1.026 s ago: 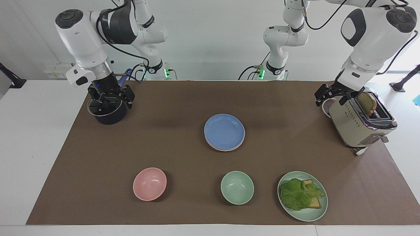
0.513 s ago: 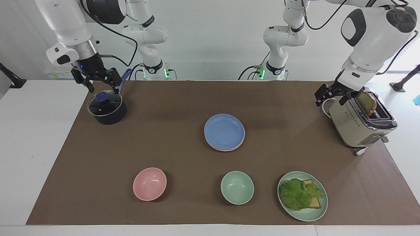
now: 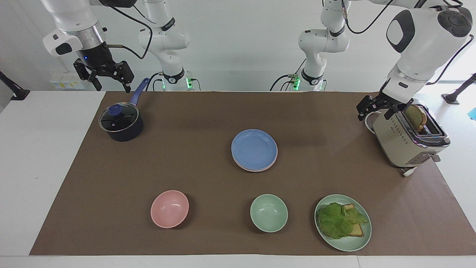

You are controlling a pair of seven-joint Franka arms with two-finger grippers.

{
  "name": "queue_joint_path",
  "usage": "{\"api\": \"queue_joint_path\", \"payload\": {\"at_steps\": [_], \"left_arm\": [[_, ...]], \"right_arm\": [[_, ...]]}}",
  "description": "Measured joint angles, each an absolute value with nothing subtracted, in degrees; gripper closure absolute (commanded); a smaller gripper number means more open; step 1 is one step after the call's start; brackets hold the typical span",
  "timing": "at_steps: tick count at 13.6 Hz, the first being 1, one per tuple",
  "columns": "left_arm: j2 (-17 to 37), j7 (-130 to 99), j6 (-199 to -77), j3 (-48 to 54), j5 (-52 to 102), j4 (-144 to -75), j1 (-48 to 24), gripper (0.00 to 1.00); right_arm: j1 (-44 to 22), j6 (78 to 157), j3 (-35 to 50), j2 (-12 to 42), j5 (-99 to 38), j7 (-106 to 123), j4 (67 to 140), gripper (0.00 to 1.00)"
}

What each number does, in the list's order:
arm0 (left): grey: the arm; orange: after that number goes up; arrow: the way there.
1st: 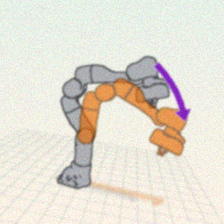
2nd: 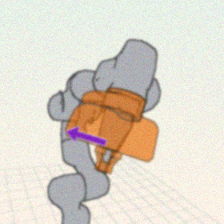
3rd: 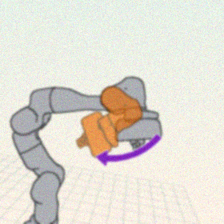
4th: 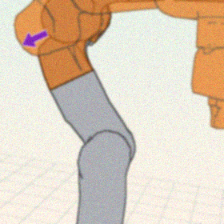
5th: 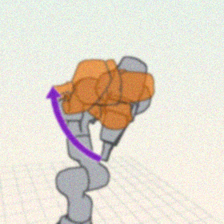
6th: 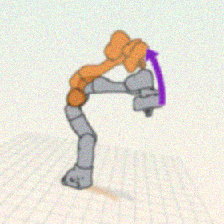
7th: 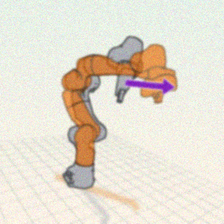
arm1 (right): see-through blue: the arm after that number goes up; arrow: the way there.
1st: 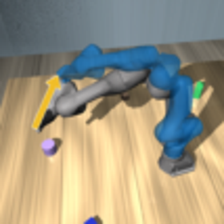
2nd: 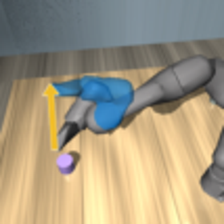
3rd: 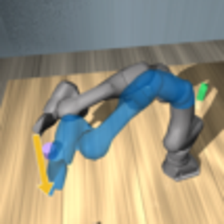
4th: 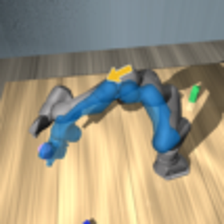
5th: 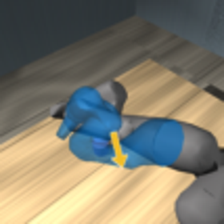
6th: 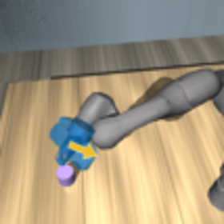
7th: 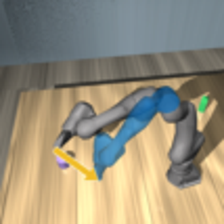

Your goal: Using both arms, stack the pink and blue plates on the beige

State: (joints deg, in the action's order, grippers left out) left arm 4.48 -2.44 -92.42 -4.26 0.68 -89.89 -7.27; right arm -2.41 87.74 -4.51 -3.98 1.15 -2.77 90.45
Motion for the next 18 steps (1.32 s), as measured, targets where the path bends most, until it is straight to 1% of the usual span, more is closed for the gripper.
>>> {"api": "queue_joint_path", "payload": {"at_steps": [4,18], "left_arm": [[4.5,-2.4,-92.4,-4.3,0.7,-89.9,-7.3,0.00],[4.5,-2.4,-92.4,-4.3,0.7,-89.9,-7.3,0.00]], "right_arm": [[-2.6,86.6,-4.3,-4.0,1.1,-2.8,90.6,0.00],[-2.6,86.5,-3.8,-4.5,1.1,-1.7,91.5,0.00]]}}
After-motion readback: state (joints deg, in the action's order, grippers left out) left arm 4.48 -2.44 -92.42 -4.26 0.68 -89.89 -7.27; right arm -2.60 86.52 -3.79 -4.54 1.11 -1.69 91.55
